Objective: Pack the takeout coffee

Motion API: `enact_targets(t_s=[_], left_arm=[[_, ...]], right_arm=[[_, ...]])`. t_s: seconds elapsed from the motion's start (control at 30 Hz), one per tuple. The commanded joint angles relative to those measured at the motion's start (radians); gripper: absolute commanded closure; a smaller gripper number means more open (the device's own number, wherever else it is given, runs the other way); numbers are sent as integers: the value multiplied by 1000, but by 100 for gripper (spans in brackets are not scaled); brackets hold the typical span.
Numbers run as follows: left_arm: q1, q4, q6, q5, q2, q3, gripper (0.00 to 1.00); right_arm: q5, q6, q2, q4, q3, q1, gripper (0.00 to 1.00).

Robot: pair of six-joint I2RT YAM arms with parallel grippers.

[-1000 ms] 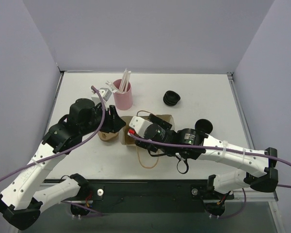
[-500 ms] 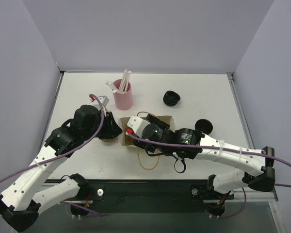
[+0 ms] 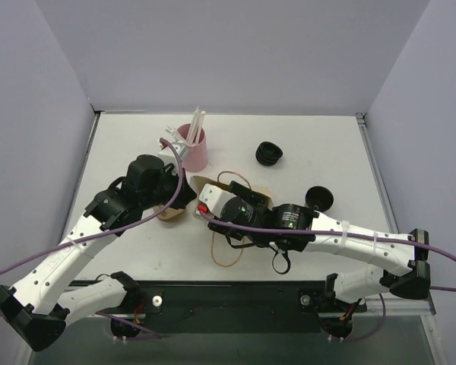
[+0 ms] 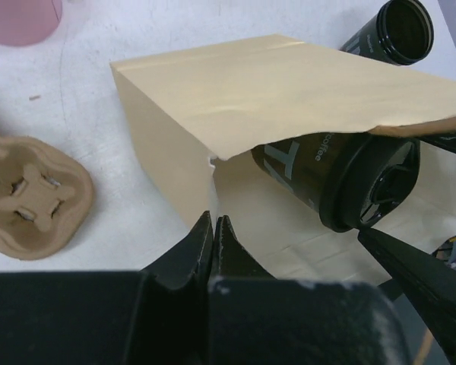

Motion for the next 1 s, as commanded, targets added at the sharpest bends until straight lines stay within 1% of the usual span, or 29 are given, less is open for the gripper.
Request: enact_targets(t_s=[0.0,0.07,0.17,0.3,0.37,0.5,0.57,0.7,0.83,0.87,0.97], left_arm=[[-1,164,137,58,-34,18,100],[1,186,146,99,-42,-14,100],[-2,187,133,137,-48,-50,100],[-2,195,96,153,-54,-76,100],[-2,195,90,150,-53,-82,100],[-1,180,77,137,-54,-73,100],[1,170,76,137,-51,-64,100],[1,141,76,145,-30,-45,100],[1,124,70,151,-19,-28,100],[1,123,70,153,-17,-25,100],[1,121,71,156,-17,-18,100]], right_arm=[[46,-50,-39,17,-26,0,64],[20,-61,-51,22,-60,0,64],[24,-58,-58,43,-101,0,64],[50,-71,-50,69,-118,-3,64],[44,-109,-48,97,-124,-21,64],[-86,-182,-50,118,-115,-92,64],[-111,-233,-45,127,-115,-119,64],[-146,-311,-44,129,-132,-136,65],[-245,-399,-64,157,-173,-150,65],[-262,-441,-70,160,-181,-155,65],[-269,-495,-75,204,-225,-164,66]])
